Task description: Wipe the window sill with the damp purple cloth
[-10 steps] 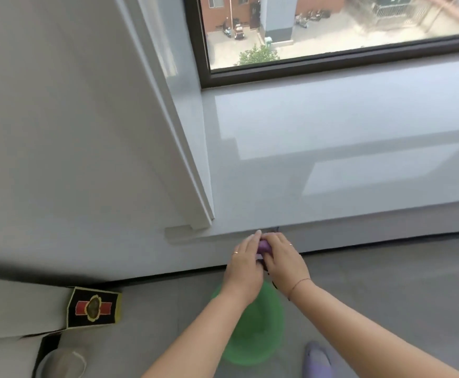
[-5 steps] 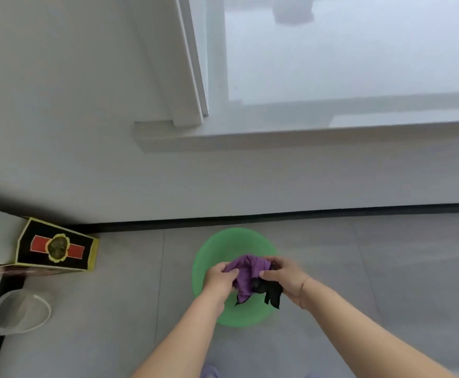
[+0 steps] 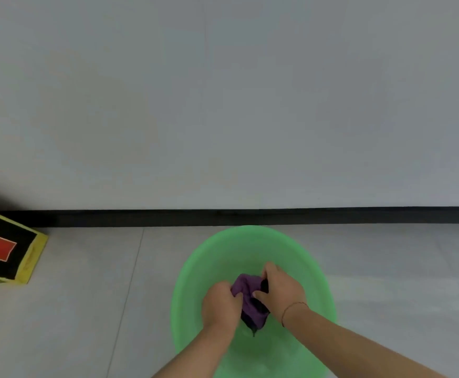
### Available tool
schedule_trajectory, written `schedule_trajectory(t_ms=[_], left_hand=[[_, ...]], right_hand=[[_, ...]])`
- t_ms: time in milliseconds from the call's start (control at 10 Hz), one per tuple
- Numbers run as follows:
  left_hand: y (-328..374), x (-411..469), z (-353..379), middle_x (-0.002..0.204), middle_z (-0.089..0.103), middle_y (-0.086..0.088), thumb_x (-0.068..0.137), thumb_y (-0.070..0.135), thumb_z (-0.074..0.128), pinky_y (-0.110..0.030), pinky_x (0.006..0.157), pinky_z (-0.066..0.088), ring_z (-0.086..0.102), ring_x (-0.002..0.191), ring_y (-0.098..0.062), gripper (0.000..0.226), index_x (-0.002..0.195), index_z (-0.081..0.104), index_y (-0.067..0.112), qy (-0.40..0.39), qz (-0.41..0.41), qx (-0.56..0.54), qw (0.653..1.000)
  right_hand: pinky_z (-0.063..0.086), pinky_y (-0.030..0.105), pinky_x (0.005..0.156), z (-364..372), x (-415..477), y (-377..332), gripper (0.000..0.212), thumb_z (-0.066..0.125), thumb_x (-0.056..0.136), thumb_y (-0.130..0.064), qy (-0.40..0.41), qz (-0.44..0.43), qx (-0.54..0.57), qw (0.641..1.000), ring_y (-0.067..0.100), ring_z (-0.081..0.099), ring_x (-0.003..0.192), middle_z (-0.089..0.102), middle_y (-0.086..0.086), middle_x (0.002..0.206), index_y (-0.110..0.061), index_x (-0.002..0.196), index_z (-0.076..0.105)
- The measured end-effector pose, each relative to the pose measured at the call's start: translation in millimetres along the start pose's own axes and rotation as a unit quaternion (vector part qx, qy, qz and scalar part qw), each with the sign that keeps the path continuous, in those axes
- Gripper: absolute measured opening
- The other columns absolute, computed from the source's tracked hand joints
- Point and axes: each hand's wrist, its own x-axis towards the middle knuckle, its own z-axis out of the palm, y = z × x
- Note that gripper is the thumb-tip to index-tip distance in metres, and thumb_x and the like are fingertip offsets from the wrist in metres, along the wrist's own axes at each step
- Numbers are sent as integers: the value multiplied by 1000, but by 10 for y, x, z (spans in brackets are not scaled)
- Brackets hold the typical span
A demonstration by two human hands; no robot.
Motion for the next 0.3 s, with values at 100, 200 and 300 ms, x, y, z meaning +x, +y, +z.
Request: schedule_trajectory(t_ms=[100, 200, 300], left_hand=[[-22, 134, 49, 85, 63, 0, 87, 32, 58, -29, 63, 39, 59, 80, -20, 19, 74, 47, 22, 17, 14, 62, 998], [48, 72, -115, 99, 58, 3, 87, 35, 61, -27, 67, 41, 58, 89, -17, 19, 92, 50, 20, 52, 39, 89, 994], [88, -310, -360, 107, 53, 5, 90, 38, 56, -25, 74, 42, 55, 97, -14, 23, 106, 50, 22, 44, 76, 149, 985]], right_hand=[[39, 29, 81, 126, 109, 38, 36, 63, 81, -48, 26, -68, -114, 991, 18, 51, 90, 53, -3, 105, -25, 100, 44], [36, 31, 89, -4, 35, 23, 44, 61, 80, -52, 54, -97, -152, 982, 19, 47, 101, 44, -2, 109, -24, 109, 45], [36, 29, 88, -305, -273, -67, 40, 59, 84, -45, 64, -79, -128, 987, 19, 47, 103, 42, -2, 113, -24, 114, 42]])
